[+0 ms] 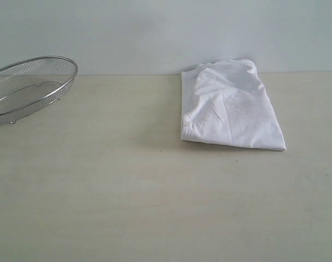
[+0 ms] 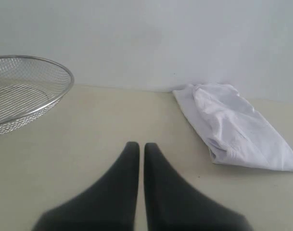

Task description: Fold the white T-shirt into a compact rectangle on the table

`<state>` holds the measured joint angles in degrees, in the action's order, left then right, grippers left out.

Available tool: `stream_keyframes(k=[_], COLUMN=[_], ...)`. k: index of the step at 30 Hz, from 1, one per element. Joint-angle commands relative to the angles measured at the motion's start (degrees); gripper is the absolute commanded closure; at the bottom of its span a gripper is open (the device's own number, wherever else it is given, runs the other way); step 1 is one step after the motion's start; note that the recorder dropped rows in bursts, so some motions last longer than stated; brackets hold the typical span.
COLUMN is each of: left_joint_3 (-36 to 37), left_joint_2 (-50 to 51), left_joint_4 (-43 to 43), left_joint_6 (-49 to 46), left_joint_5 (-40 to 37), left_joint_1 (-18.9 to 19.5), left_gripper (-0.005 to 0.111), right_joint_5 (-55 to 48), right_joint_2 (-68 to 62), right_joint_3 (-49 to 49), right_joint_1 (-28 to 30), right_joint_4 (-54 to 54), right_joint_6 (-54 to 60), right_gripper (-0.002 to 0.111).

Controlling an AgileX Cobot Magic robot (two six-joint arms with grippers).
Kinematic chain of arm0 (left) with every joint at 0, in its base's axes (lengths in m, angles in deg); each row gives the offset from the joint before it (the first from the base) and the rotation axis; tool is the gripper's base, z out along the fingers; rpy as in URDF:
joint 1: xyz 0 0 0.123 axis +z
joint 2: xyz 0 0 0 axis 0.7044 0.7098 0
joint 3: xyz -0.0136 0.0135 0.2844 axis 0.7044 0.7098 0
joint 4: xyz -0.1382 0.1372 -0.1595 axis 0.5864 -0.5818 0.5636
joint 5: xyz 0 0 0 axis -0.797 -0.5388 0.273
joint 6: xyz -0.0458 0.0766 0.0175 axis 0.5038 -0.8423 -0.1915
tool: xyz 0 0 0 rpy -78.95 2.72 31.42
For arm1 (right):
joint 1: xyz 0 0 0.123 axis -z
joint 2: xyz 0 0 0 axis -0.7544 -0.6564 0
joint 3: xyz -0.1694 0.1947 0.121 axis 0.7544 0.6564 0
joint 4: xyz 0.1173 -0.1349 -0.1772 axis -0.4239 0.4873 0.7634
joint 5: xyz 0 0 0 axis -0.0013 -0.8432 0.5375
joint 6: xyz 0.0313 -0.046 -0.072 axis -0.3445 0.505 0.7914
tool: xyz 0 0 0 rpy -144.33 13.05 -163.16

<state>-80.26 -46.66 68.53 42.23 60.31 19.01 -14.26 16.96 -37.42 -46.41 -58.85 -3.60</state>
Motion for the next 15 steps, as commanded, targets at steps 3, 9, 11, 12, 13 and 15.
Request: stream_keyframes(k=[3, 9, 11, 12, 13, 15], left_joint_3=[0.23, 0.23, 0.23, 0.23, 0.23, 0.23], left_joint_2=[-0.29, -0.29, -1.26, -2.93, -6.80, -16.74], left_joint_4=[0.51, 0.51, 0.51, 0.36, 0.36, 0.46], left_joint_6=[-0.16, -0.16, -0.16, -0.16, -0.16, -0.16], left_joint_5=[0.56, 1.09, 3.61, 2.66, 0.59, -5.08], left_joint_1=[0.12, 0.12, 0.52, 2.07, 5.02, 13.60], left_gripper=[0.102, 0.102, 0.102, 0.102, 0.102, 0.102], right_joint_5=[0.08, 0.08, 0.08, 0.08, 0.08, 0.08], right_joint_2=[0.37, 0.37, 0.37, 0.37, 0.37, 0.37], right_joint_3=[-0.01, -0.01, -0.01, -0.01, -0.01, -0.01], right_joint_1=[0.23, 0.23, 0.23, 0.23, 0.23, 0.23], right_joint_4=[0.07, -0.17, -0.17, -0.17, -0.17, -0.17], right_joint_6=[0.20, 0.22, 0.22, 0.22, 0.22, 0.22], right_gripper=[0.109, 0.109, 0.109, 0.109, 0.109, 0.109])
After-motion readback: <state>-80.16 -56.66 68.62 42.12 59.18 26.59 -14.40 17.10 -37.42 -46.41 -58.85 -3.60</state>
